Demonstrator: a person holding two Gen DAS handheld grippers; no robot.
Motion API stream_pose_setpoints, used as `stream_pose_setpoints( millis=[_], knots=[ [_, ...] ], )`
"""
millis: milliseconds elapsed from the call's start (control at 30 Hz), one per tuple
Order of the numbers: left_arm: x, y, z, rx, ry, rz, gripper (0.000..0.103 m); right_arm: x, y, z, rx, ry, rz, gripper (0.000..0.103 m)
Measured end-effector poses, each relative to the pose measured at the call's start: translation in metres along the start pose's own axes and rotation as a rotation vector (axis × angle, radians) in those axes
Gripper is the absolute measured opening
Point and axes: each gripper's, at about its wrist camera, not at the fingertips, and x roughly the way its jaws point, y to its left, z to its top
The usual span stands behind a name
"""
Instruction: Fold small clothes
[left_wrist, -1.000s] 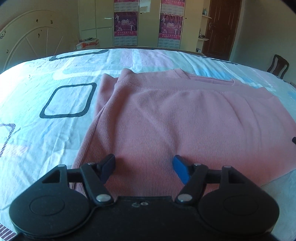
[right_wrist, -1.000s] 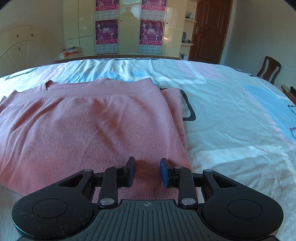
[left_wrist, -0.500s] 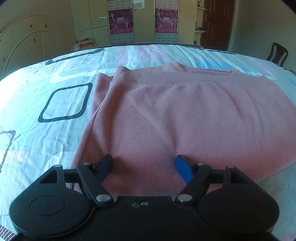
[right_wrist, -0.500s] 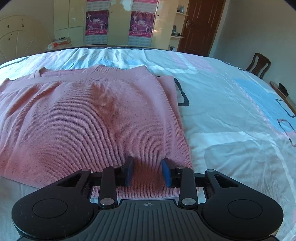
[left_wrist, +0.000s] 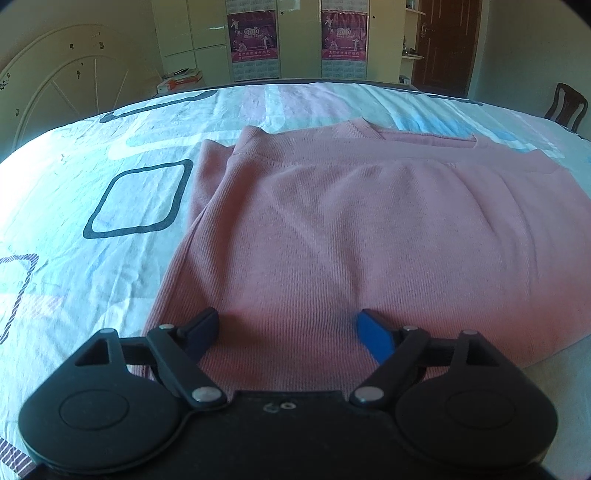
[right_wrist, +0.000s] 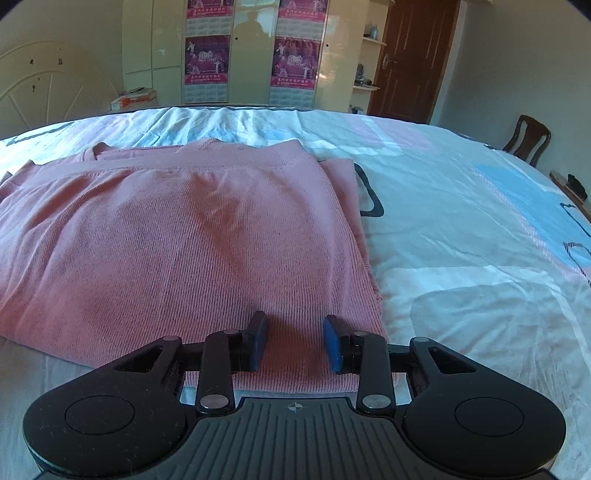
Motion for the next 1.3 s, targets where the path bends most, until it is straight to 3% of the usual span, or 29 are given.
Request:
stream_pose_setpoints(
  millis=[100,233,367,733,833,933,1167,1267,1300],
  knots=[
    [0.0,-0.001,0.004,-0.026,0.023,0.018,0.085,-0.002,-0.002,0.008,-0.038,0.02,0.032,0.037],
    [-0.004,-0.001,0.006,-0.047,0.04,0.038,0.086,-0.022,0.004,0.023,-0.005,-0.053,0.11,0.057],
    [-0.009,0.002,0.007,-0.081,0.061,0.028,0.086,-0.031,0.038,0.038,-0.05,-0.085,0.183,0.057],
    [-0.036,0.048,-0.008,-0.265,0.079,-0.134,0.087,-0.02,0.115,0.068,-0.05,-0.08,0.247,0.057],
    [-0.036,0.064,-0.021,-0.38,0.118,-0.195,0.085,-0.013,0.125,0.072,-0.034,-0.074,0.237,0.057],
    [-0.031,0.079,-0.037,-0.543,0.138,-0.305,0.081,-0.005,0.132,0.07,-0.044,-0.06,0.227,0.057],
    [-0.011,0.088,-0.041,-0.678,0.01,-0.425,0.088,0.014,0.141,0.063,-0.035,-0.015,0.211,0.057],
    [0.004,0.09,-0.035,-0.716,-0.06,-0.448,0.08,0.017,0.142,0.062,-0.03,-0.02,0.199,0.057],
    [0.01,0.089,-0.031,-0.721,-0.076,-0.452,0.073,0.018,0.143,0.063,-0.031,-0.022,0.193,0.057]
  ],
)
